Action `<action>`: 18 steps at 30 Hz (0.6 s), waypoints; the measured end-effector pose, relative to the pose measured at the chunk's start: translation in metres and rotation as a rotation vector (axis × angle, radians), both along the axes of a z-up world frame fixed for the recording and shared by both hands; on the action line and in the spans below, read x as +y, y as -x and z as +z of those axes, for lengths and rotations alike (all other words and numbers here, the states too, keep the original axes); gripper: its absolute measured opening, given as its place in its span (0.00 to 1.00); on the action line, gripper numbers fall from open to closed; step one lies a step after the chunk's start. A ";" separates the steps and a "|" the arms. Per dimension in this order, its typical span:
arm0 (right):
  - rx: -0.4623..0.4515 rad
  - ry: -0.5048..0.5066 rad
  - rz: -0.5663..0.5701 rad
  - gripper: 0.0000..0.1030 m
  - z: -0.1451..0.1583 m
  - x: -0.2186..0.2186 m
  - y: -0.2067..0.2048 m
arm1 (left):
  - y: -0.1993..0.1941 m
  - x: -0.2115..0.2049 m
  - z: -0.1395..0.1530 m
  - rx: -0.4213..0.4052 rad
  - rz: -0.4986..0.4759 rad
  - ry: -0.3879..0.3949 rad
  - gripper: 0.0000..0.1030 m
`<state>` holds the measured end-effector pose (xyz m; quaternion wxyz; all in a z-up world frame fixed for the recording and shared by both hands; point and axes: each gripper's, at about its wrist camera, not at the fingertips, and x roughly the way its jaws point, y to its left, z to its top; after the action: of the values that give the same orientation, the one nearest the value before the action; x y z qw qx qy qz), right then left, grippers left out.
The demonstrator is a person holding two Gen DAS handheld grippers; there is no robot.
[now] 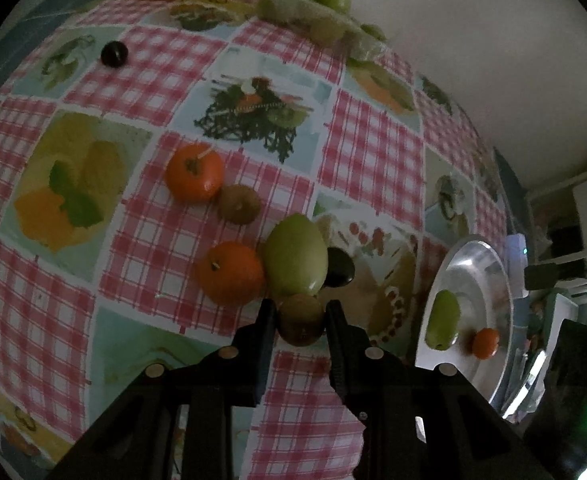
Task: Organize fruits
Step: 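Close the left tool on the brown kiwi while the right tool lifts the plum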
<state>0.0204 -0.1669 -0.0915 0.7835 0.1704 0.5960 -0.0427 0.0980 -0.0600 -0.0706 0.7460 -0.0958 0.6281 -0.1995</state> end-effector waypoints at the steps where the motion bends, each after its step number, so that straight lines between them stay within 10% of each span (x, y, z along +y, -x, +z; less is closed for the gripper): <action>1: -0.012 -0.001 -0.004 0.26 0.004 -0.001 0.001 | 0.000 0.002 0.004 -0.011 0.003 0.006 0.26; 18: -0.114 0.014 -0.077 0.26 0.042 -0.019 0.014 | 0.004 0.009 0.041 -0.113 0.026 0.075 0.26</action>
<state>0.0066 -0.1857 -0.0497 0.8153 0.1899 0.5429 -0.0671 0.0936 -0.0510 -0.0298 0.7786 -0.1202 0.5759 -0.2182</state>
